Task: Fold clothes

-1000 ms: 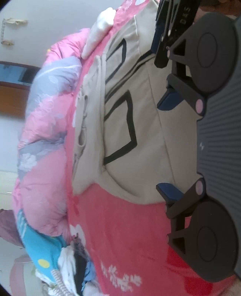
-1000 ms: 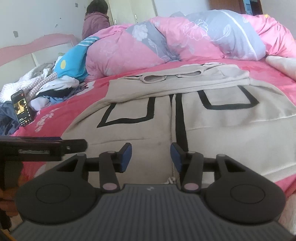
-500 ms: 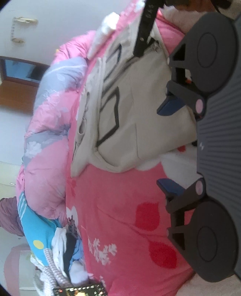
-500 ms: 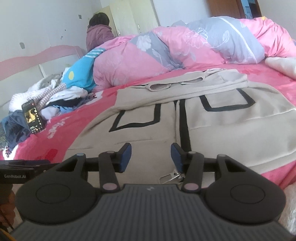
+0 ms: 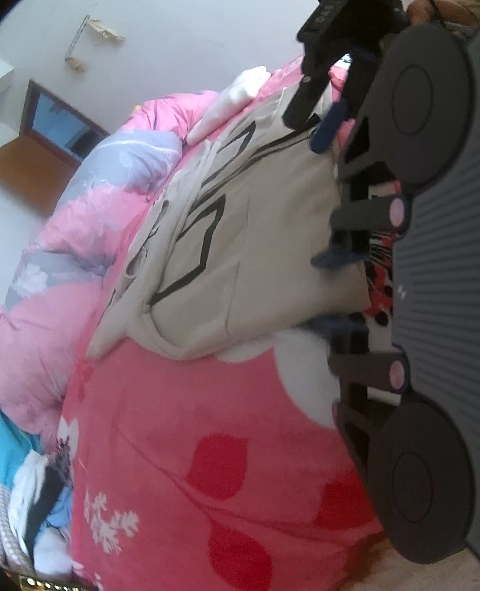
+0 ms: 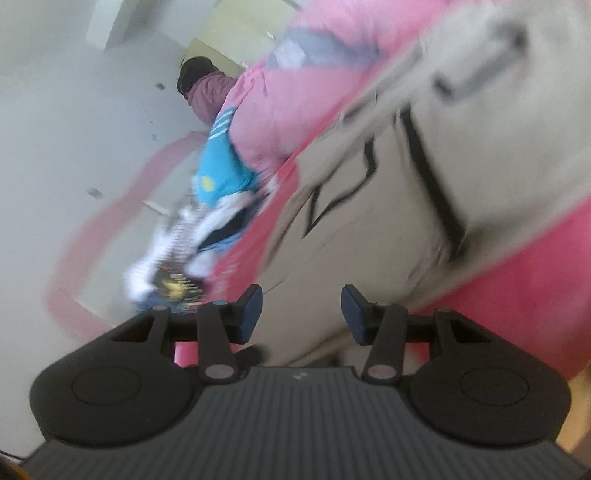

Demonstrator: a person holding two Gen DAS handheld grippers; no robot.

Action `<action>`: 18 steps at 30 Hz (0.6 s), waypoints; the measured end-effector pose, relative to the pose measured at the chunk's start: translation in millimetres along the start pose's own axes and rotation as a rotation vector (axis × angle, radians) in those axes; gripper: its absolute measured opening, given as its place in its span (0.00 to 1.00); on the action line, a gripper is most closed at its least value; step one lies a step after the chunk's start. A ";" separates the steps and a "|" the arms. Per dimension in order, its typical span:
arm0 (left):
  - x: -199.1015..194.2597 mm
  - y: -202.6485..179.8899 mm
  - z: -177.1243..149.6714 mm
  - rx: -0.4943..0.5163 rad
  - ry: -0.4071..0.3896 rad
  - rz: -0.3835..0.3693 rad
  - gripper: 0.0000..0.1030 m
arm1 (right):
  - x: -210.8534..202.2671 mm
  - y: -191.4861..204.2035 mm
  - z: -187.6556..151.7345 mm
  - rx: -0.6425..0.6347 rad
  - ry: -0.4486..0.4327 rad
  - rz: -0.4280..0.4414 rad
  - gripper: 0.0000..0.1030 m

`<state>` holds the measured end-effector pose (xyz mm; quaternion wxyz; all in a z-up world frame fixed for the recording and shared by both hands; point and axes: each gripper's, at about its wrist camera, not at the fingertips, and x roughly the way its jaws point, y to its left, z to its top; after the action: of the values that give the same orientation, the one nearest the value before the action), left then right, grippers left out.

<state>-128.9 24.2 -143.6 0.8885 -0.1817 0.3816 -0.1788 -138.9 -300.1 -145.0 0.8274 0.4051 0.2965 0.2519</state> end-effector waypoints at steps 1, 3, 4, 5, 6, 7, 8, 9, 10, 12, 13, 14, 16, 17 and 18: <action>-0.4 2.2 -0.1 -0.015 0.000 -0.008 0.13 | 4.1 -4.7 -3.8 0.054 0.025 0.034 0.46; -1.5 6.1 1.0 -0.047 -0.002 -0.027 0.11 | 13.4 -14.0 -12.0 0.162 0.072 0.089 0.46; -2.4 8.3 1.6 -0.064 -0.003 -0.039 0.10 | 18.6 -18.6 -16.3 0.216 0.093 0.109 0.46; -3.0 10.0 2.2 -0.078 -0.004 -0.051 0.10 | 23.7 -23.2 -20.6 0.271 0.114 0.128 0.46; -3.6 11.6 2.9 -0.091 -0.004 -0.063 0.09 | 28.9 -27.8 -24.9 0.325 0.135 0.148 0.46; -4.2 13.3 3.5 -0.105 -0.005 -0.075 0.09 | 33.1 -32.1 -27.7 0.369 0.142 0.157 0.46; -4.7 14.9 4.1 -0.119 -0.006 -0.086 0.09 | 37.2 -36.4 -30.5 0.413 0.150 0.165 0.46; -5.3 16.5 4.7 -0.132 -0.006 -0.098 0.09 | 41.9 -40.3 -33.2 0.451 0.154 0.177 0.46; -5.8 18.1 5.3 -0.146 -0.007 -0.110 0.08 | 47.0 -43.9 -35.7 0.486 0.162 0.189 0.46; -6.5 20.4 6.2 -0.163 -0.009 -0.127 0.08 | 57.0 -48.7 -41.9 0.542 0.175 0.214 0.46; -6.6 20.8 6.4 -0.165 -0.011 -0.132 0.08 | 61.9 -50.5 -44.7 0.565 0.179 0.225 0.46; -6.7 21.2 6.6 -0.166 -0.013 -0.136 0.08 | 66.8 -52.4 -47.4 0.589 0.184 0.237 0.45; -7.0 22.3 7.0 -0.170 -0.016 -0.144 0.08 | 74.3 -53.7 -52.2 0.628 0.191 0.256 0.45; -7.1 22.8 7.3 -0.173 -0.018 -0.147 0.08 | 73.1 -53.0 -53.3 0.636 0.196 0.261 0.45; -7.3 23.2 7.5 -0.176 -0.020 -0.150 0.08 | 71.7 -52.2 -54.4 0.643 0.201 0.265 0.45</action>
<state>-123.9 49.1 -145.0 0.8570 -0.2887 0.3724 -0.2088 -117.5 -253.1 -235.3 0.5845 0.6528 0.3852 0.2895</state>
